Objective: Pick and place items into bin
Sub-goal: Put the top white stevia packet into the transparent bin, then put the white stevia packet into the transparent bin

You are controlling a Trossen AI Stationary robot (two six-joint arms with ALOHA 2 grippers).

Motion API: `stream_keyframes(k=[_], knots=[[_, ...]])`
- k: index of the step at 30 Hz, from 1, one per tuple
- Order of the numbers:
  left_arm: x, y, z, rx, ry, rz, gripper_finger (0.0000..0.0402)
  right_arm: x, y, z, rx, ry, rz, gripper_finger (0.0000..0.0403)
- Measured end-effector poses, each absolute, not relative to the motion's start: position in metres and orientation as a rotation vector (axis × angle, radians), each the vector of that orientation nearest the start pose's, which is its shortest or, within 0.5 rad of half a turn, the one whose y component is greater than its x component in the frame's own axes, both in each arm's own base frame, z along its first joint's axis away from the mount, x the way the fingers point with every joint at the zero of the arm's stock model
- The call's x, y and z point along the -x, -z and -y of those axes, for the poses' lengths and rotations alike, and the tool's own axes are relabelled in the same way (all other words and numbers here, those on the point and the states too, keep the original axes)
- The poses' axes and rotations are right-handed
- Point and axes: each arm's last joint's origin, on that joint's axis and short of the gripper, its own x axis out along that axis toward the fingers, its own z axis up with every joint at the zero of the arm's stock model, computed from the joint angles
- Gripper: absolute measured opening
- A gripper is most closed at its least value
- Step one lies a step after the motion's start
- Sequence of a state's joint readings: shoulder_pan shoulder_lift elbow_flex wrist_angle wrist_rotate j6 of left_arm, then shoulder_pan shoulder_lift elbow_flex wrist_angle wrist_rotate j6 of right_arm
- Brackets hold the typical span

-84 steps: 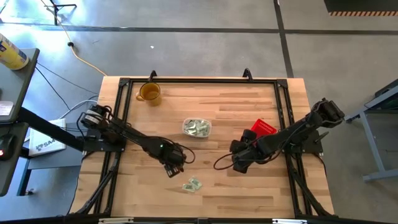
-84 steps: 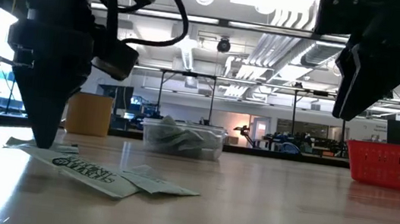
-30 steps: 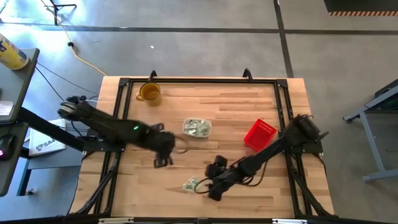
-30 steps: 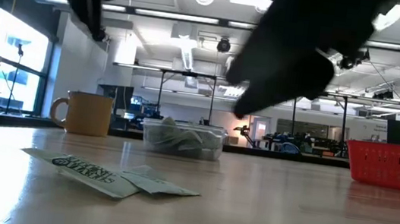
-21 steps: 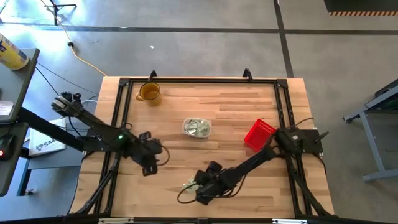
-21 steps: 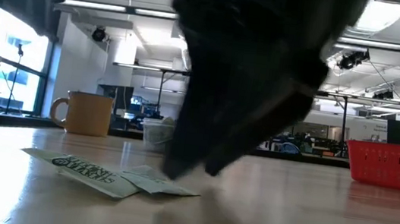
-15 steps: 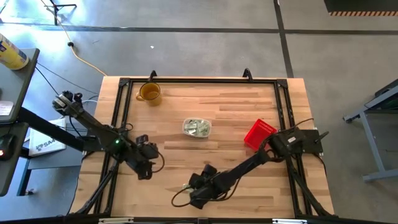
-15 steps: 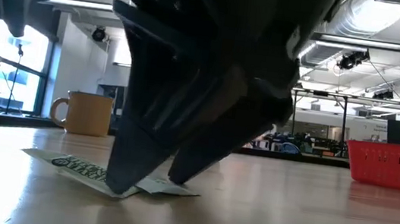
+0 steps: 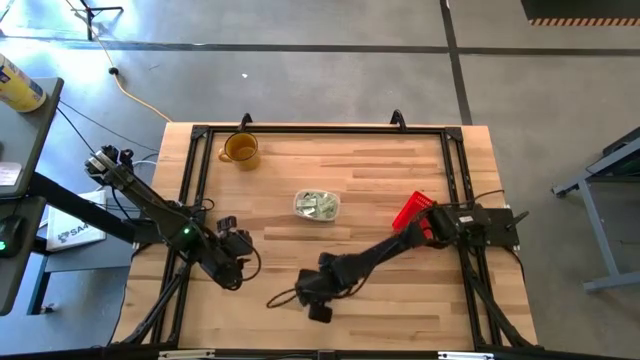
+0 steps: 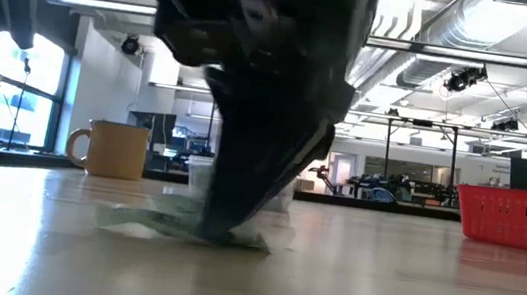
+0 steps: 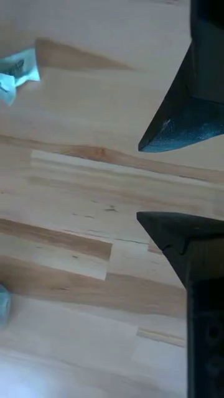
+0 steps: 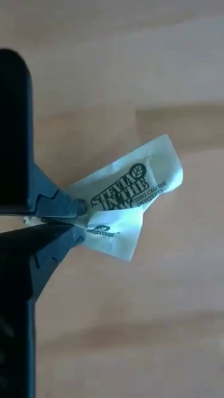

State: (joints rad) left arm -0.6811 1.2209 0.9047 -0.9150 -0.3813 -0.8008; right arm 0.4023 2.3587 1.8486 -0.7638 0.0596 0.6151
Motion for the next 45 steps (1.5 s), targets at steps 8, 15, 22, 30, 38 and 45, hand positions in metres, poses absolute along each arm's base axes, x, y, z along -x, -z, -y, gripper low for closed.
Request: stream_keyframes(k=[8,15,22,30,38,45], knots=[[-0.172,-0.243,0.125,0.162,-0.243,-1.030,0.0196,-0.437,-0.196,-0.136,-0.088,0.107,-1.202,0.0006],[-0.173,-0.244,0.123,0.209,-0.325,-0.970,0.0193,-0.441,-0.216,-0.083,-0.014,0.115,-1.208,0.0005],[-0.174,-0.245,0.123,0.274,-0.357,-0.949,0.0193,-0.441,-0.227,-0.024,0.078,0.266,-1.209,0.0003],[-0.185,-0.239,0.128,0.214,-0.342,-0.908,0.0193,-0.440,-0.215,0.028,-0.083,0.238,-1.242,0.0073],[-0.218,-0.217,0.132,0.156,-0.228,-0.982,0.0193,-0.431,-0.231,-0.003,-0.001,0.164,-1.248,0.0255],[-0.273,-0.187,0.123,0.201,-0.039,-0.983,0.0196,-0.378,-0.251,-0.060,0.055,0.240,-1.288,0.0326]])
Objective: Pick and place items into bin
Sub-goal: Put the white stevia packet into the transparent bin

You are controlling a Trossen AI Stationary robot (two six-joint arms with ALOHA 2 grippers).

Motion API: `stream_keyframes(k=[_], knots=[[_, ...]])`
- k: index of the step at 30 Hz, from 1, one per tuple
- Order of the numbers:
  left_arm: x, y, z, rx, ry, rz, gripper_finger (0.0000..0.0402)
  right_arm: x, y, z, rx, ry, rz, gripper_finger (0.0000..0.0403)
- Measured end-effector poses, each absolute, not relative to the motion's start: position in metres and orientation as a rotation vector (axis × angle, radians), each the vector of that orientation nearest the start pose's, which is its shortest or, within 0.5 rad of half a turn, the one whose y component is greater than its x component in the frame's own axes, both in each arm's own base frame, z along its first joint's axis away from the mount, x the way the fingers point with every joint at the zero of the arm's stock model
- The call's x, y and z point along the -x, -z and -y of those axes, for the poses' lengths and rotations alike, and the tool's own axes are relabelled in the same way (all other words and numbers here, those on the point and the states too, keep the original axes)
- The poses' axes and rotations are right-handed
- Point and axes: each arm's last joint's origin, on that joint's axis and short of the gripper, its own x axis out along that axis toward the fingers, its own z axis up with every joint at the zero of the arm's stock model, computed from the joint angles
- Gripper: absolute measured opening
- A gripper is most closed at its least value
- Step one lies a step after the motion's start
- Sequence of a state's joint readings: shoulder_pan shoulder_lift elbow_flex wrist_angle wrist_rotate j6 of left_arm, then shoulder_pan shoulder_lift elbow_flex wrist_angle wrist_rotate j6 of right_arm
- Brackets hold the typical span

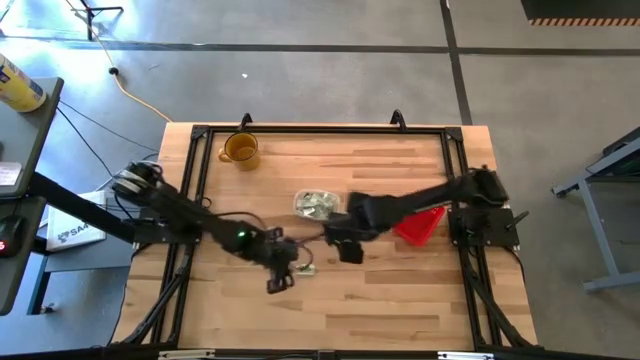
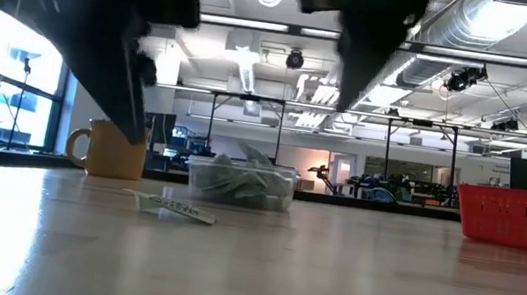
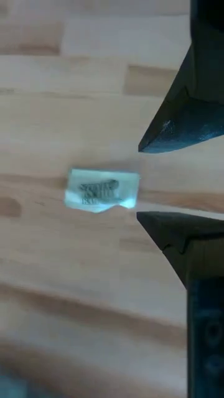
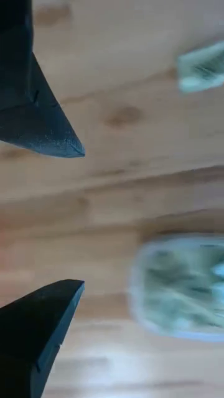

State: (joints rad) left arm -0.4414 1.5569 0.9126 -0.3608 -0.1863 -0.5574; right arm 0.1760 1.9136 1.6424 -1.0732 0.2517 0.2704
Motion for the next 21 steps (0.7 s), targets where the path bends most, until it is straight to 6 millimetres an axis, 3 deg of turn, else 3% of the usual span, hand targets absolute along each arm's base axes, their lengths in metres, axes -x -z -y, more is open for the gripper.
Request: stream_keyframes(k=[6,13,17,21], knots=[[-0.302,-0.164,0.109,0.265,-0.010,-1.113,0.0242,-0.329,-0.245,-0.091,-0.110,0.365,-1.260,0.0328],[-0.322,-0.153,0.112,0.216,0.045,-1.130,0.0290,-0.310,-0.225,-0.108,-0.156,0.414,-1.265,0.0328],[-0.329,-0.144,0.113,0.161,0.017,-1.132,0.0255,-0.307,-0.215,-0.112,-0.157,0.445,-1.244,0.0328],[-0.334,-0.137,0.112,0.068,-0.025,-1.109,0.0166,-0.301,-0.210,-0.118,-0.156,0.474,-1.227,0.0326]])
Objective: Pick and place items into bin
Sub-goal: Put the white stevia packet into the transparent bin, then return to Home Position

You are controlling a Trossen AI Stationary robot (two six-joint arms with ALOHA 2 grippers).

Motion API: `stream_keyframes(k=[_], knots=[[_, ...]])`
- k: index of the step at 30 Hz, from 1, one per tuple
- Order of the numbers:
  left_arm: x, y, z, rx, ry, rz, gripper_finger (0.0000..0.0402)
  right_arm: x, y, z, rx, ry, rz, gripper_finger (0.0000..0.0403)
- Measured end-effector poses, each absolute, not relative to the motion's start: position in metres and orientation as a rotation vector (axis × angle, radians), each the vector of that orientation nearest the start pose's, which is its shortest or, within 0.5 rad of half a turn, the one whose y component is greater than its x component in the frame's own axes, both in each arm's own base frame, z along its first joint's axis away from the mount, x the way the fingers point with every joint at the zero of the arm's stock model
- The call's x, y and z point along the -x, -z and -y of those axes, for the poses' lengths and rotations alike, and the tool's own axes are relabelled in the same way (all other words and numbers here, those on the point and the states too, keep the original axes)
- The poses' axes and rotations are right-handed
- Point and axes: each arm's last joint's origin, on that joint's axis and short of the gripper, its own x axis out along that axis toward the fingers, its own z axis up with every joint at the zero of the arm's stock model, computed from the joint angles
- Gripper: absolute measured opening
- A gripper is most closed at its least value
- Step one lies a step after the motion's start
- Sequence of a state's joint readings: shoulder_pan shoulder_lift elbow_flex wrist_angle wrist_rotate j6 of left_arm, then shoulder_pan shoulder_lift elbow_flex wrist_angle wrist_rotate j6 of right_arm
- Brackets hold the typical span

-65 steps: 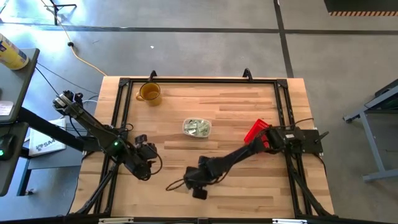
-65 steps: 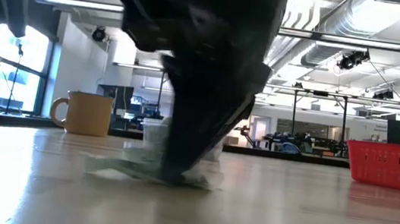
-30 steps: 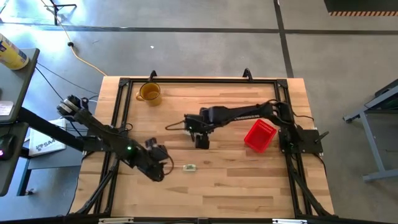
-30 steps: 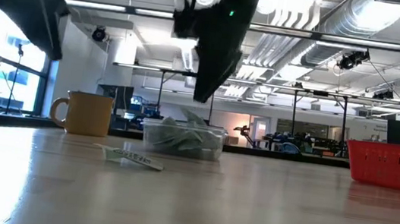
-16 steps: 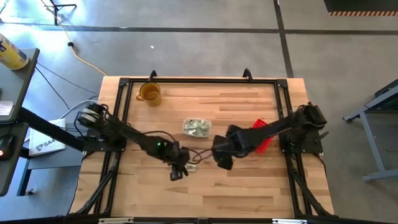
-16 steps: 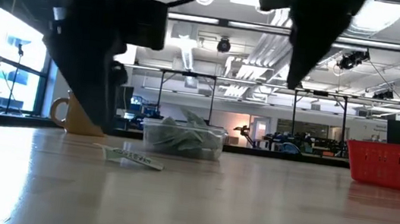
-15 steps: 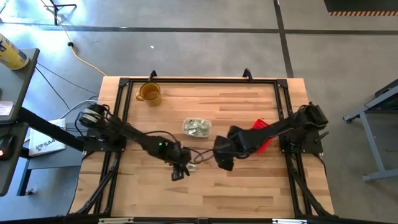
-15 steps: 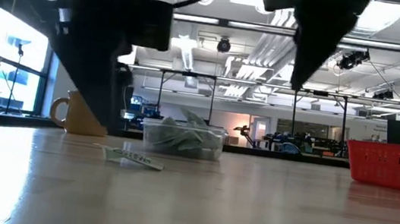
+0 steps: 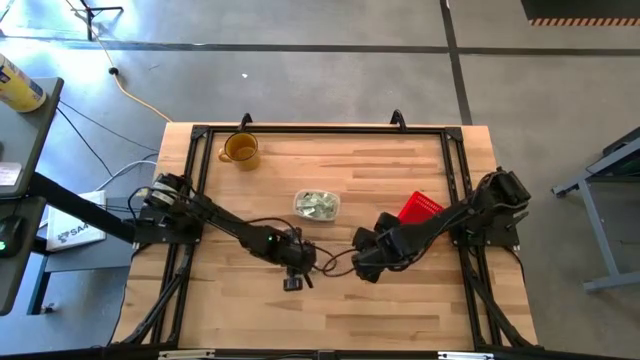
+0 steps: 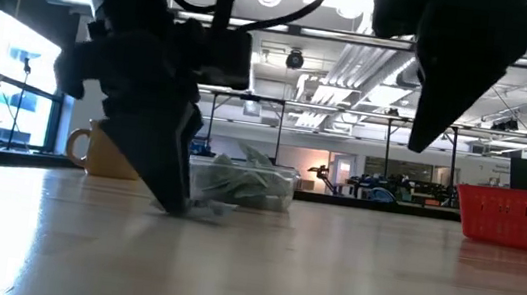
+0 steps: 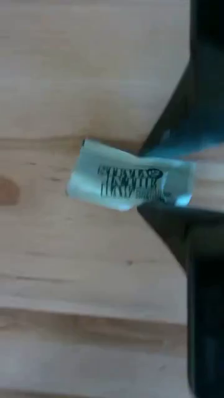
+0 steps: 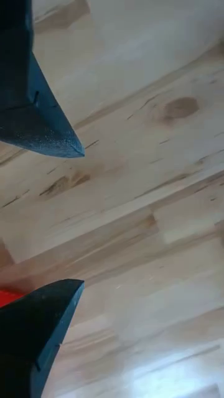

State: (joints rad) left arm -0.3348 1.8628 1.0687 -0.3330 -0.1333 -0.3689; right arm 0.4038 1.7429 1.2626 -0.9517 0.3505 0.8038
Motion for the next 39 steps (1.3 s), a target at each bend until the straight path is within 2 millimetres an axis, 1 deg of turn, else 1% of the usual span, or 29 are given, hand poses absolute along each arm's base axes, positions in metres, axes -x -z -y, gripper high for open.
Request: stream_keyframes(k=[4,5,7,8,9,12,14,15,16,17,18,19,21,23,26,28,29,31,34,35,37,39], knots=[[-0.339,-0.136,0.104,0.047,-0.050,-1.085,0.0045,-0.293,-0.209,-0.129,-0.124,0.503,-1.208,0.0319],[-0.340,-0.139,0.101,0.061,-0.047,-1.087,0.0029,-0.291,-0.209,-0.132,-0.121,0.510,-1.200,0.0316],[-0.341,-0.149,0.092,0.086,-0.053,-1.098,0.0028,-0.287,-0.211,-0.137,-0.130,0.525,-1.185,0.0308],[-0.343,-0.160,0.087,0.104,-0.047,-1.094,0.0032,-0.284,-0.213,-0.139,-0.136,0.533,-1.171,0.0303],[-0.346,-0.176,0.084,0.119,-0.039,-1.058,0.0034,-0.282,-0.217,-0.141,-0.147,0.540,-1.148,0.0298],[-0.345,-0.233,0.072,0.101,-0.014,-0.946,0.0029,-0.274,-0.230,-0.142,-0.178,0.570,-1.079,0.0278],[-0.342,-0.263,0.057,0.070,-0.024,-0.865,0.0029,-0.268,-0.239,-0.140,-0.187,0.596,-1.042,0.0263],[-0.340,-0.276,0.047,0.056,-0.045,-0.824,0.0029,-0.265,-0.244,-0.137,-0.185,0.614,-1.028,0.0257],[-0.339,-0.283,0.034,0.040,-0.071,-0.801,0.0029,-0.261,-0.248,-0.135,-0.180,0.632,-1.015,0.0251],[-0.339,-0.285,0.019,0.033,-0.100,-0.797,0.0029,-0.259,-0.251,-0.132,-0.171,0.648,-1.008,0.0246],[-0.338,-0.283,0.005,0.041,-0.110,-0.811,0.0029,-0.256,-0.253,-0.128,-0.159,0.664,-1.006,0.0242],[-0.337,-0.275,-0.007,0.063,-0.101,-0.852,0.0029,-0.255,-0.256,-0.126,-0.153,0.675,-1.007,0.0238],[-0.339,-0.247,-0.028,0.117,-0.092,-0.944,0.0029,-0.254,-0.256,-0.121,-0.137,0.690,-1.022,0.0232],[-0.343,-0.226,-0.040,0.116,-0.100,-0.998,0.0029,-0.255,-0.256,-0.119,-0.123,0.688,-1.038,0.0226],[-0.348,-0.209,-0.054,0.126,-0.130,-1.043,0.0029,-0.257,-0.249,-0.118,-0.139,0.668,-1.039,0.0218],[-0.346,-0.200,-0.061,0.147,-0.157,-1.083,0.0046,-0.257,-0.239,-0.117,-0.189,0.638,-1.058,0.0213],[-0.346,-0.199,-0.063,0.156,-0.169,-1.088,0.0062,-0.257,-0.235,-0.117,-0.220,0.619,-1.066,0.0210],[-0.348,-0.203,-0.066,0.158,-0.181,-1.054,0.0100,-0.254,-0.229,-0.115,-0.274,0.580,-1.056,0.0204],[-0.344,-0.207,-0.065,0.161,-0.198,-1.094,0.0156,-0.248,-0.226,-0.110,-0.337,0.559,-1.007,0.0193],[-0.342,-0.211,-0.065,0.182,-0.212,-1.120,0.0172,-0.245,-0.229,-0.107,-0.359,0.558,-0.988,0.0190],[-0.336,-0.227,-0.064,0.255,-0.231,-1.167,0.0199,-0.239,-0.244,-0.099,-0.390,0.567,-0.921,0.0183],[-0.335,-0.254,-0.062,0.314,-0.203,-1.139,0.0220,-0.230,-0.263,-0.090,-0.404,0.566,-0.845,0.0177]])
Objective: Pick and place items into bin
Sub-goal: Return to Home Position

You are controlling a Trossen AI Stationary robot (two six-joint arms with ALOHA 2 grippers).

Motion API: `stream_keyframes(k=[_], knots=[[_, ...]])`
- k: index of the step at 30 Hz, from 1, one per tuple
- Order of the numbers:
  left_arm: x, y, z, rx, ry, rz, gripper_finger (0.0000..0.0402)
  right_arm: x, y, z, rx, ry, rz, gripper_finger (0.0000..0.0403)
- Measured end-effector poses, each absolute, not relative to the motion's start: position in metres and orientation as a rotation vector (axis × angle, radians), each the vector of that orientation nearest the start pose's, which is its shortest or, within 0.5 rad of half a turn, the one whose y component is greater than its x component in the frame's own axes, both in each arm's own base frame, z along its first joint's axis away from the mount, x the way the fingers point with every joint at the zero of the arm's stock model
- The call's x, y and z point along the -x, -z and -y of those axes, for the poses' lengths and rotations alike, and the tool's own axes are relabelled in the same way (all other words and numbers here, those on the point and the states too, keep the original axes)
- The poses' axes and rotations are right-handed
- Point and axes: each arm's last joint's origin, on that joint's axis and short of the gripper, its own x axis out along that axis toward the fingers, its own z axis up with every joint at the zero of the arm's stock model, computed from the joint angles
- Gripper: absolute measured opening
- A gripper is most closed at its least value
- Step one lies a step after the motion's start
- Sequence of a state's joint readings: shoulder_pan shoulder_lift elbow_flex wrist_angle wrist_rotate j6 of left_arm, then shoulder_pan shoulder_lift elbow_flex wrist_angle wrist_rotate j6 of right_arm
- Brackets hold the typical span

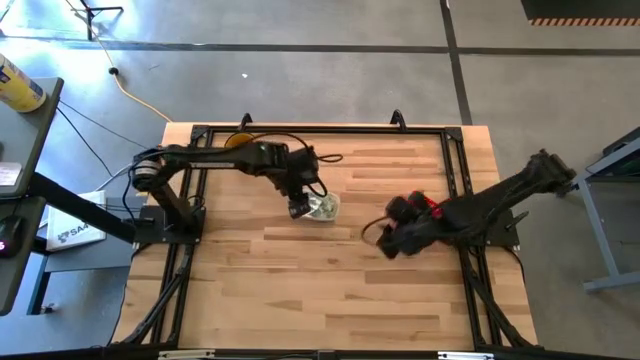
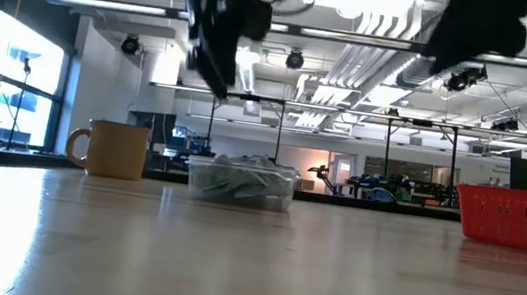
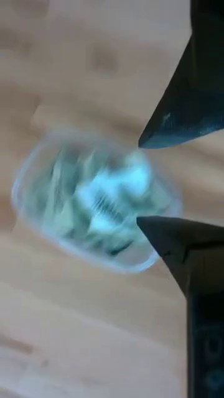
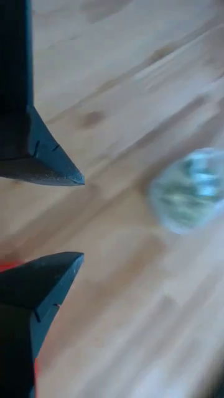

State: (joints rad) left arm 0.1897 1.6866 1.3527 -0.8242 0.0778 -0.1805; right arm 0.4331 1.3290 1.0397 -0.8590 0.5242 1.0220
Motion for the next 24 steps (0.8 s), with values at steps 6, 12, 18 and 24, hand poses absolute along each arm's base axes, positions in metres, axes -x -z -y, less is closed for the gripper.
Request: stream_keyframes(k=[6,12,18,24], knots=[[-0.311,-0.338,-0.044,0.401,-0.039,-1.129,0.0259,-0.198,-0.341,-0.063,-0.574,0.481,-0.631,0.0165],[-0.255,-0.409,0.010,0.295,-0.007,-0.864,0.0275,-0.167,-0.404,-0.056,-0.515,0.216,-0.361,0.0162],[-0.176,-0.354,0.080,0.388,-0.020,-0.462,0.0277,-0.183,-0.321,-0.080,-0.628,0.047,-0.281,0.0161],[-0.136,-0.295,0.071,0.374,0.056,-0.155,0.0278,-0.168,-0.303,-0.044,-0.609,-0.127,-0.070,0.0169]])
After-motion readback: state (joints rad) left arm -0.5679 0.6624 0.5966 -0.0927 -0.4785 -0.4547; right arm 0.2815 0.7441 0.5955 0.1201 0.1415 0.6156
